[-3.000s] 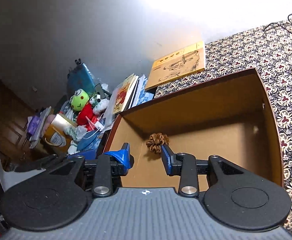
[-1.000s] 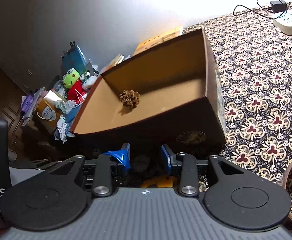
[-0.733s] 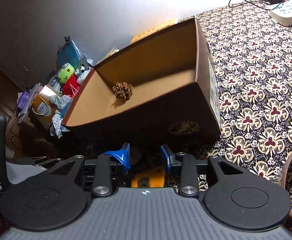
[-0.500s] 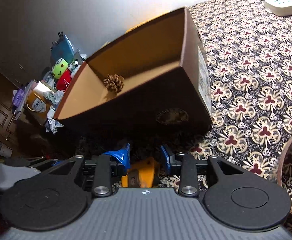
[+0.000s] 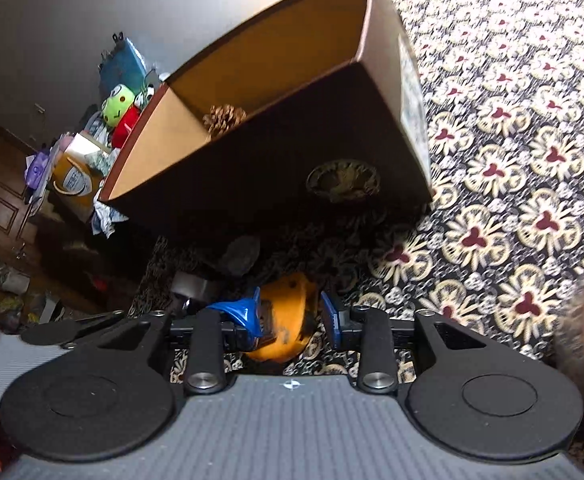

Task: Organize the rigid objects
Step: 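Close the right gripper on the orange tape measure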

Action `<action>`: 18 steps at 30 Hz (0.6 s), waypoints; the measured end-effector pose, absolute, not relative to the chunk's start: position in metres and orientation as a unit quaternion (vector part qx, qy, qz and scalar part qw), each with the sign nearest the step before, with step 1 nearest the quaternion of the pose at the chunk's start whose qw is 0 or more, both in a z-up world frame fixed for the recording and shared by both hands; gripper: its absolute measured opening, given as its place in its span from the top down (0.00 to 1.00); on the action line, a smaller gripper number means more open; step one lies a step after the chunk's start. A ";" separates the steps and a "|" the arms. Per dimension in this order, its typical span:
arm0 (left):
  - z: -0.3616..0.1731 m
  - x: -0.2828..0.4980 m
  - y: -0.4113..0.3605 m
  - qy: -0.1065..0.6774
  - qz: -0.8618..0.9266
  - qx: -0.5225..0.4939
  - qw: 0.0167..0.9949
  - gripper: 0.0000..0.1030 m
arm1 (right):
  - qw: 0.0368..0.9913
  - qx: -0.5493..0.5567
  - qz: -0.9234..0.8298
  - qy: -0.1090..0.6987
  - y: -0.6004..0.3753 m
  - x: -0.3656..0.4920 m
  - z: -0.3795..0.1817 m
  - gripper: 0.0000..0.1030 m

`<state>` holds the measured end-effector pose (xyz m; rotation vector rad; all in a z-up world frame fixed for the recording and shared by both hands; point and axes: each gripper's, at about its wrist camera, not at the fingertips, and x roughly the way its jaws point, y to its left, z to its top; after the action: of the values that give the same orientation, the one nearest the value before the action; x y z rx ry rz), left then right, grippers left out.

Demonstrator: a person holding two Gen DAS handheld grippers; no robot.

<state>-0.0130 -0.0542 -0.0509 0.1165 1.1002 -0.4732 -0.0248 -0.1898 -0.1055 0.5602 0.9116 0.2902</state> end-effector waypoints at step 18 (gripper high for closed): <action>-0.078 0.010 -0.040 0.524 -0.244 0.003 0.816 0.33 | 0.851 0.241 0.121 0.451 -0.167 -0.005 -0.122 0.83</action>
<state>0.0105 -0.0399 -0.0776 0.0073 1.1164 -0.5204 -0.0050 -0.1675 -0.1221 0.5077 0.9494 0.2542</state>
